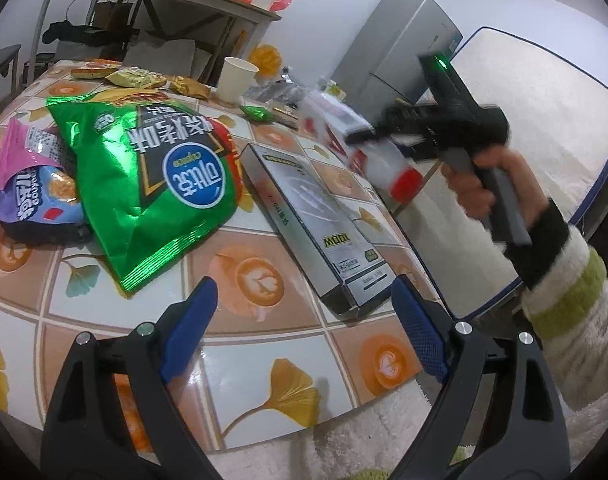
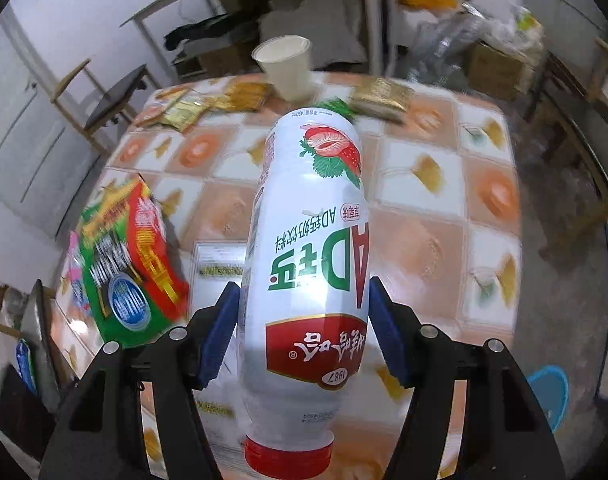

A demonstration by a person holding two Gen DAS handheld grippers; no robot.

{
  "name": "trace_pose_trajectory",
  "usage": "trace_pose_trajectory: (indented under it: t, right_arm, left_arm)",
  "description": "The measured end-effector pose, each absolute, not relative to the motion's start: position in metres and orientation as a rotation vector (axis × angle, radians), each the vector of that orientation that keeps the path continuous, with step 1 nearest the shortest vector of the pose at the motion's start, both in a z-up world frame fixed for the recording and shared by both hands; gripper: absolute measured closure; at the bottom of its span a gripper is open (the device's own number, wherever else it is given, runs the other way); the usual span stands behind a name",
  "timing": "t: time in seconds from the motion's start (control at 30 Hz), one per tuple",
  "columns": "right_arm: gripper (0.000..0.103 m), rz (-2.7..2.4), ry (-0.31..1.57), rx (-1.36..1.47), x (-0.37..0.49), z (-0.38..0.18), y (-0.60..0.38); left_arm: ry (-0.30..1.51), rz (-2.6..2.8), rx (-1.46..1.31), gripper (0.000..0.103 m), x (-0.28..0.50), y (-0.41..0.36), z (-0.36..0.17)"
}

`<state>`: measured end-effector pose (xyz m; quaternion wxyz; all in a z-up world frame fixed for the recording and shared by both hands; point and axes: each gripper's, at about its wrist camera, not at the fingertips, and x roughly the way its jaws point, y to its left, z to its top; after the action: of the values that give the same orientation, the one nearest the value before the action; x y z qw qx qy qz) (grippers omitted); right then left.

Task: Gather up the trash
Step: 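Grasp the white AD milk bottle with the right gripper while the left gripper grasps the silver box, then lift the AD bottle with the right gripper while the left gripper lifts the silver cable box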

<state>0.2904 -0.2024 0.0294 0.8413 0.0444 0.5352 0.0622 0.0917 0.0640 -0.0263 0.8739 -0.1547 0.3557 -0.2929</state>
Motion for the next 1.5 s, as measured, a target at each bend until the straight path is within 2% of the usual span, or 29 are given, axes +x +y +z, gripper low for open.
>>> trace_pose_trajectory:
  t: [0.2, 0.23, 0.3, 0.37, 0.4, 0.5, 0.73, 0.83, 0.9, 1.07, 1.27, 1.5]
  right_arm:
    - [0.041, 0.123, 1.137, 0.152, 0.247, -0.003, -0.212]
    - [0.041, 0.147, 1.127, 0.187, 0.239, -0.009, -0.211]
    - [0.041, 0.167, 1.111, 0.227, 0.231, -0.016, -0.207]
    - [0.04, 0.194, 1.095, 0.285, 0.224, -0.021, -0.206]
    - [0.04, 0.208, 1.089, 0.323, 0.22, -0.025, -0.206]
    - [0.04, 0.234, 1.092, 0.351, 0.211, -0.032, -0.202]
    - [0.04, 0.26, 1.09, 0.375, 0.177, -0.04, -0.204]
    - [0.04, 0.289, 1.089, 0.406, 0.152, -0.04, -0.204]
    - [0.04, 0.325, 1.093, 0.435, 0.134, -0.043, -0.201]
    - [0.04, 0.258, 1.047, 0.468, 0.107, -0.042, -0.21]
    - [0.04, 0.048, 0.974, 0.388, 0.103, -0.033, -0.23]
    - [0.04, -0.019, 0.958, 0.358, 0.101, -0.036, -0.238]
  left_arm:
    - [0.769, -0.604, -0.342, 0.019, 0.114, 0.049, -0.019]
    - [0.778, -0.598, -0.347, 0.022, 0.119, 0.046, -0.019]
    - [0.793, -0.581, -0.359, 0.036, 0.131, 0.038, -0.02]
    - [0.816, -0.586, -0.373, 0.041, 0.143, 0.031, -0.024]
    - [0.848, -0.574, -0.38, 0.049, 0.152, 0.025, -0.028]
    - [0.9, -0.575, -0.398, 0.052, 0.162, 0.016, -0.038]
    - [0.935, -0.636, -0.334, 0.052, 0.139, 0.01, -0.037]
    - [0.974, -0.694, -0.289, 0.048, 0.118, 0.014, -0.034]
    - [1.011, -0.693, -0.268, 0.036, 0.106, 0.017, -0.033]
    - [0.992, -0.608, -0.225, 0.021, 0.092, 0.022, -0.02]
    - [0.945, -0.442, -0.097, 0.016, 0.111, -0.01, -0.003]
    - [0.974, -0.353, 0.035, 0.014, 0.135, -0.056, -0.015]
